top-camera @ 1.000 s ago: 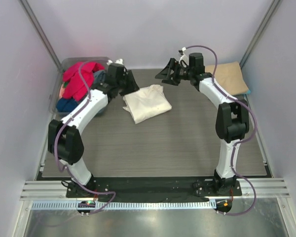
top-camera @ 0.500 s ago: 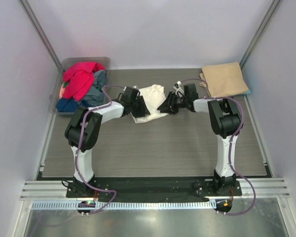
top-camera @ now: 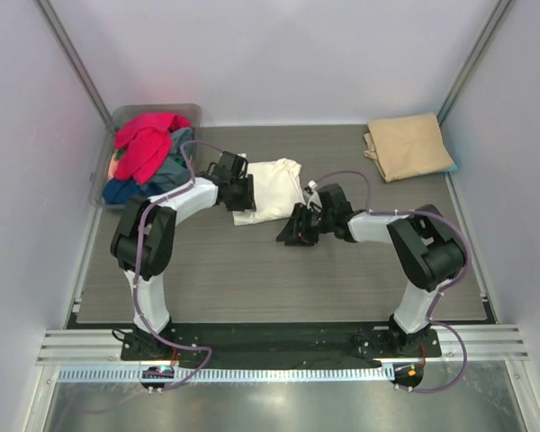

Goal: Fold and stack the t-shirts

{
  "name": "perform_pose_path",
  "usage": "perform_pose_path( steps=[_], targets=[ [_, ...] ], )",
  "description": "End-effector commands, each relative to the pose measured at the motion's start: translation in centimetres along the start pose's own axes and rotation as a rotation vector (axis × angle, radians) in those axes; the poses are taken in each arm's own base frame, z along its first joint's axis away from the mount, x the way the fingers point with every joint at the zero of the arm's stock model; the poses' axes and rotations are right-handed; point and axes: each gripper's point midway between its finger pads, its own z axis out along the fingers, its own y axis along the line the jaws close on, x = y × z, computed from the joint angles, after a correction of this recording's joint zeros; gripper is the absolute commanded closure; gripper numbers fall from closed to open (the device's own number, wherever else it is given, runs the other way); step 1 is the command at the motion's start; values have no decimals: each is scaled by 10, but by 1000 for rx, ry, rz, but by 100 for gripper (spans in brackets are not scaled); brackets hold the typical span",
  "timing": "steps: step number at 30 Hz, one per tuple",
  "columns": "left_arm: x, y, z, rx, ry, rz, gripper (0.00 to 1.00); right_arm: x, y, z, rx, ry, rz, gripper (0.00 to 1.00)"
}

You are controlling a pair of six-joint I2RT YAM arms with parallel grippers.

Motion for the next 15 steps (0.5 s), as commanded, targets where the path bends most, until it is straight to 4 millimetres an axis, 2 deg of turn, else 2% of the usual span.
perform_pose_path(
  steps=[1, 2, 3, 4, 5, 6, 8, 9, 10, 12, 13, 14, 15],
  targets=[
    [-19, 1, -45, -35, -12, 100, 57, -25, 56, -24, -57, -110, -115, 49],
    [-28, -8, -62, -8, -50, 109, 55, -34, 62, -31, -50, -137, -138, 35],
    [-34, -13, -77, 1, -68, 107, 54, -46, 73, -44, -30, -167, -197, 27],
    [-38, -16, -89, 6, -89, 104, 51, -55, 76, -50, -11, -192, -218, 22],
    [-46, -23, -116, 21, -131, 100, 49, -64, 65, -58, 47, -204, -206, 11],
    [-50, -24, -129, 25, -156, 97, 48, -81, 76, -67, 39, -236, -229, 7],
    [-51, -22, -158, 1, -181, 89, 44, -95, 71, -73, 52, -233, -248, 0],
    [-54, -24, -181, 11, -220, 87, 44, -117, 71, -84, 54, -276, -245, 0],
    [-51, -24, -194, 14, -232, 88, 43, -124, 62, -81, 61, -268, -244, 0],
    [-36, -10, -205, -30, -227, 84, 43, -148, 60, -85, 48, -291, -244, 0],
    [-33, -8, -225, -22, -268, 84, 43, -161, 51, -88, 55, -305, -234, 0],
    [-25, -2, -229, -37, -266, 78, 43, -168, 36, -79, 71, -289, -222, 0],
    [-9, 5, -228, -47, -247, 69, 43, -183, 39, -80, 71, -312, -234, 0]
  ],
)
